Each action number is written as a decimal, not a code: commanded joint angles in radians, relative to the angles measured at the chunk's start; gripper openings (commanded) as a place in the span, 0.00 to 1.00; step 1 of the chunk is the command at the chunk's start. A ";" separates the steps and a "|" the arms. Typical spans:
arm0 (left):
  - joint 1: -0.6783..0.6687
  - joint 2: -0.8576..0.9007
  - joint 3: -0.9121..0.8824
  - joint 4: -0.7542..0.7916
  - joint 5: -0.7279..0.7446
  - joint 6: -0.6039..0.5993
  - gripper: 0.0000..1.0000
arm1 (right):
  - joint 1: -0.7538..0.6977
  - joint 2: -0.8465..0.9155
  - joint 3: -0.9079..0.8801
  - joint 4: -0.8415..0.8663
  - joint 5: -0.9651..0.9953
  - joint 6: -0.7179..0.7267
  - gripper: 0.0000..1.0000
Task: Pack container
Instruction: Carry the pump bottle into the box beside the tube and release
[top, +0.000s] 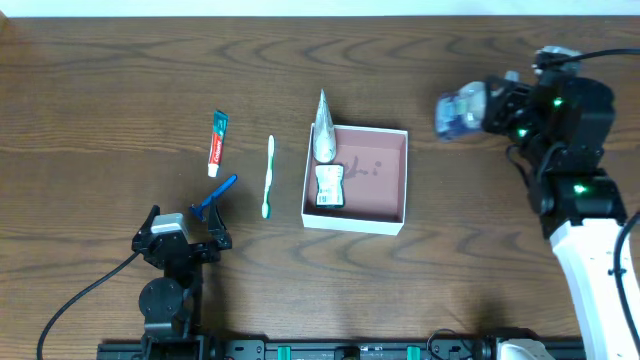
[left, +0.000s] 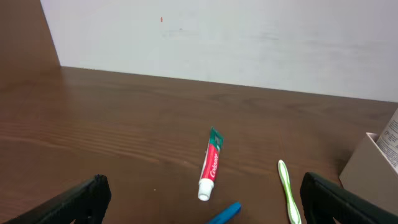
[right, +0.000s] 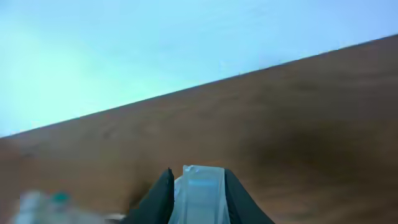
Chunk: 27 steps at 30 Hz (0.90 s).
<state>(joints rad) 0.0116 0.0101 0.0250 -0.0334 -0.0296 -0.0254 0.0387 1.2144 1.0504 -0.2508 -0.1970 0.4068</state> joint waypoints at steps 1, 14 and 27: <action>0.004 -0.006 -0.021 -0.037 -0.012 0.006 0.98 | 0.077 -0.015 0.036 0.008 -0.034 0.080 0.18; 0.004 -0.006 -0.021 -0.037 -0.011 0.006 0.98 | 0.348 0.088 0.036 0.015 0.196 0.140 0.18; 0.004 -0.006 -0.021 -0.037 -0.011 0.006 0.98 | 0.463 0.306 0.036 0.113 0.283 0.158 0.18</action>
<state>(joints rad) 0.0113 0.0101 0.0250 -0.0334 -0.0296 -0.0254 0.4843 1.5021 1.0504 -0.1722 0.0475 0.5407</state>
